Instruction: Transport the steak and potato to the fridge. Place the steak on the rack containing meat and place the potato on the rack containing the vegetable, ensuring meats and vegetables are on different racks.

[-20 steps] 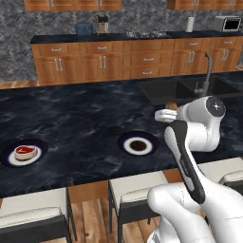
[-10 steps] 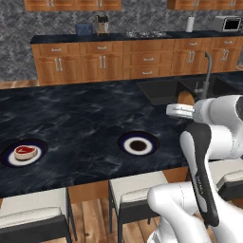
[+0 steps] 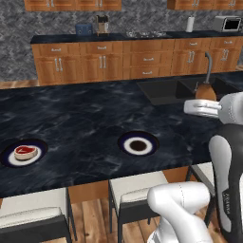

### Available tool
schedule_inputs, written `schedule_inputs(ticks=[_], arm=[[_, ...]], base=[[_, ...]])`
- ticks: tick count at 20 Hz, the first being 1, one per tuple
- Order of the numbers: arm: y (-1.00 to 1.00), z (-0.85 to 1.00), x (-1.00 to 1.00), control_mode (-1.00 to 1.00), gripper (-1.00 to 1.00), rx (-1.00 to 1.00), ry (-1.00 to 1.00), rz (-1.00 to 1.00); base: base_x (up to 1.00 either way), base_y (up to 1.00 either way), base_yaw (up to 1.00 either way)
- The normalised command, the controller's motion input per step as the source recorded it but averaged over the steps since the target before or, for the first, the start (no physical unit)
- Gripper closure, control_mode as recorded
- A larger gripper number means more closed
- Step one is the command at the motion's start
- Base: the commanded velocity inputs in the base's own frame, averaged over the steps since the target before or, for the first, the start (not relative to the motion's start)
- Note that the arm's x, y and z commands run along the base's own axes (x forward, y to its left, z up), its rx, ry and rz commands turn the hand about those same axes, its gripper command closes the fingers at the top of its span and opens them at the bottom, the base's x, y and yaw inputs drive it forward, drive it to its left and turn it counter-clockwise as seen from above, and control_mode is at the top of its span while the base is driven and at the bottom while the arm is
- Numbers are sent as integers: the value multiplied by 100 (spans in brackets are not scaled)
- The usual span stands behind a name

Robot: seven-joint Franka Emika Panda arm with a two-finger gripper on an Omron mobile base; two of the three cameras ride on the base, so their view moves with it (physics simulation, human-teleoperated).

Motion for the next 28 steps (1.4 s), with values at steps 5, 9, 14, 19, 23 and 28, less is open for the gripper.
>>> schedule_inputs(ticks=[5,9,14,19,23,28], arm=[[3,15,-41,-100,100,0,0,0],[4,-2,-14,-100,100,-1,0,0],[5,0,-37,-100,100,0,0,0],[0,0,0,100,100,0,0,0],[0,0,0,100,100,0,0,0],[0,0,0,100,100,0,0,0]], base=[[0,0,0],[0,0,0],[0,0,0],[-36,-11,-17],[-32,-4,-62],[-3,0,-95]])
